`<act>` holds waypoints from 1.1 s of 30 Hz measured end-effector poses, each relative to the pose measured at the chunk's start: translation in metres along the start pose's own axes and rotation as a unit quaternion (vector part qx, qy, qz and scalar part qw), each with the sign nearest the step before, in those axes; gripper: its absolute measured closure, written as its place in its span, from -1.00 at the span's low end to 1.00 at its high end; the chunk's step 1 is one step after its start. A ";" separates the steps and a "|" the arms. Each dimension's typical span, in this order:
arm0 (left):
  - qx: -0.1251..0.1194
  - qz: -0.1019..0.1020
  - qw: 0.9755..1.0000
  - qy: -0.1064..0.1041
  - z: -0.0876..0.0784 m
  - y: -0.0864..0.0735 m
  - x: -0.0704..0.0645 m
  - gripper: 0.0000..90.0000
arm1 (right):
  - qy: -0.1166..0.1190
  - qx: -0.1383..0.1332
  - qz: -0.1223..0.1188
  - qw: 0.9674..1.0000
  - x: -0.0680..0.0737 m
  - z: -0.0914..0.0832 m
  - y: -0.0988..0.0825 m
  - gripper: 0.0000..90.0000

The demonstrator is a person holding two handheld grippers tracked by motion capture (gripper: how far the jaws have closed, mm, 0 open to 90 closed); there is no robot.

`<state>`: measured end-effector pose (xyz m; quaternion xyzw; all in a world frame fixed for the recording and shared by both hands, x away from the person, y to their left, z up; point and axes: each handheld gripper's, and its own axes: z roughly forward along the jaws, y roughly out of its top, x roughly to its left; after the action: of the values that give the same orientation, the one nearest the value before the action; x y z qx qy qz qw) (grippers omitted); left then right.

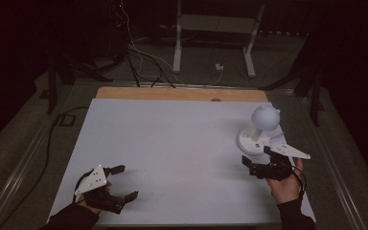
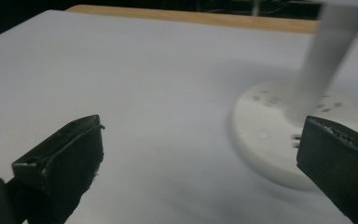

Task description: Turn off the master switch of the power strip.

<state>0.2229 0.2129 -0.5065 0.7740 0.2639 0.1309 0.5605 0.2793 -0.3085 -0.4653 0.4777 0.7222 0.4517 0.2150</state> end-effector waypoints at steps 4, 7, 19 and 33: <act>0.001 0.001 1.000 0.000 0.000 0.000 0.000 -0.99 | 0.016 0.003 -0.006 1.000 0.007 -0.001 -0.003 -1.00; 0.001 0.000 1.000 -0.001 0.000 0.000 0.000 -0.99 | 0.023 0.002 -0.017 1.000 0.012 -0.002 -0.007 -1.00; 0.003 0.003 1.000 -0.001 0.001 0.000 0.000 -0.99 | 0.052 0.019 -0.041 0.998 0.023 -0.002 -0.023 -1.00; 0.004 0.003 1.000 -0.002 0.001 0.000 -0.001 -0.99 | 0.075 0.048 -0.073 0.993 0.032 0.002 -0.042 -1.00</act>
<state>0.2230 0.2114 -0.5068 0.7777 0.2605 0.1300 0.5571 0.2455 -0.2851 -0.4980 0.3987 0.7900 0.4338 0.1693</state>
